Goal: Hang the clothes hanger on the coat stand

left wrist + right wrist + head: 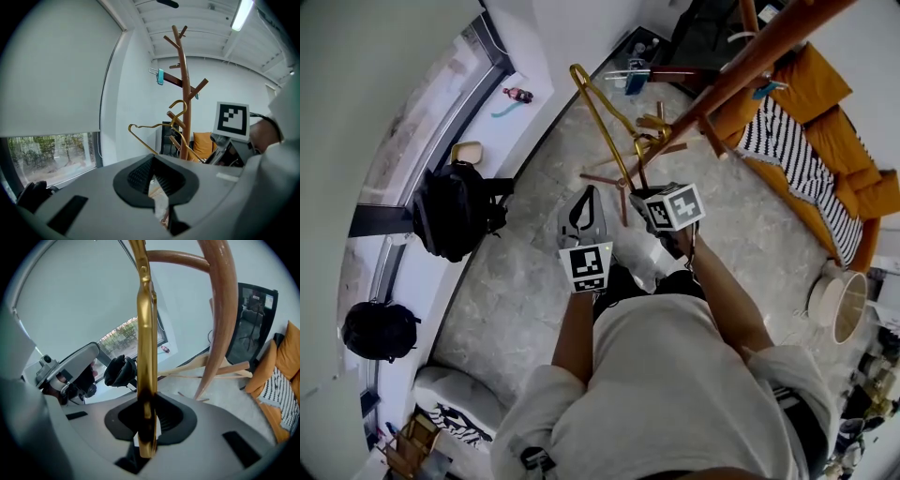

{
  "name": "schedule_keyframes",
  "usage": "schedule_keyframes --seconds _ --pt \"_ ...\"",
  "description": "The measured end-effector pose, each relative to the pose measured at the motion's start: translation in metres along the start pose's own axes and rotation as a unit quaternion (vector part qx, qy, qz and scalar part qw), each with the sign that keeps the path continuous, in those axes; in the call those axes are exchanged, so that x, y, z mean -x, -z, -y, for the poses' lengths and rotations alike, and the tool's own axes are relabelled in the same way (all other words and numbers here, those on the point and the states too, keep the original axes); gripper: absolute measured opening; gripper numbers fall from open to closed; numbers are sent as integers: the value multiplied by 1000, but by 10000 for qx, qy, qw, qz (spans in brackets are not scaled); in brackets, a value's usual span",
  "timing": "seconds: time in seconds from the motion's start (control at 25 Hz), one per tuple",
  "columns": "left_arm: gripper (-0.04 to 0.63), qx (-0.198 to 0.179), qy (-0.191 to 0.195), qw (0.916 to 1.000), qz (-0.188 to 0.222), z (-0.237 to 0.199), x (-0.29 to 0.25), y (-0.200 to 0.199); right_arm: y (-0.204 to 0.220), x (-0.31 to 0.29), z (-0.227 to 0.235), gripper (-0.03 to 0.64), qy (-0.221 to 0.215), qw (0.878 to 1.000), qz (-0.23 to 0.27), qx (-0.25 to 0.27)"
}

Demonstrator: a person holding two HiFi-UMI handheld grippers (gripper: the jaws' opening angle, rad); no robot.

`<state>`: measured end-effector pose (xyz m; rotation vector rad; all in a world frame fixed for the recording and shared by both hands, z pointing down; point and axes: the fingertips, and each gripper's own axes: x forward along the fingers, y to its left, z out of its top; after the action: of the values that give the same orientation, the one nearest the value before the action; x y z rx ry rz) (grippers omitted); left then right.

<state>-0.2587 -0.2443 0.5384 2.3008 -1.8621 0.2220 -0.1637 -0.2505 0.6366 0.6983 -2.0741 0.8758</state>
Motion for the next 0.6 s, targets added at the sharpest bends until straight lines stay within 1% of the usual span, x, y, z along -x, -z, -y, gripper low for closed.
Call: schedule_keyframes --seconds 0.36,0.6 --pt "9 24 46 10000 -17 -1 2 6 4 -11 0 42 -13 9998 -34 -177" --pt "9 56 75 9999 -99 8 5 12 8 -13 9 43 3 9995 -105 -299"
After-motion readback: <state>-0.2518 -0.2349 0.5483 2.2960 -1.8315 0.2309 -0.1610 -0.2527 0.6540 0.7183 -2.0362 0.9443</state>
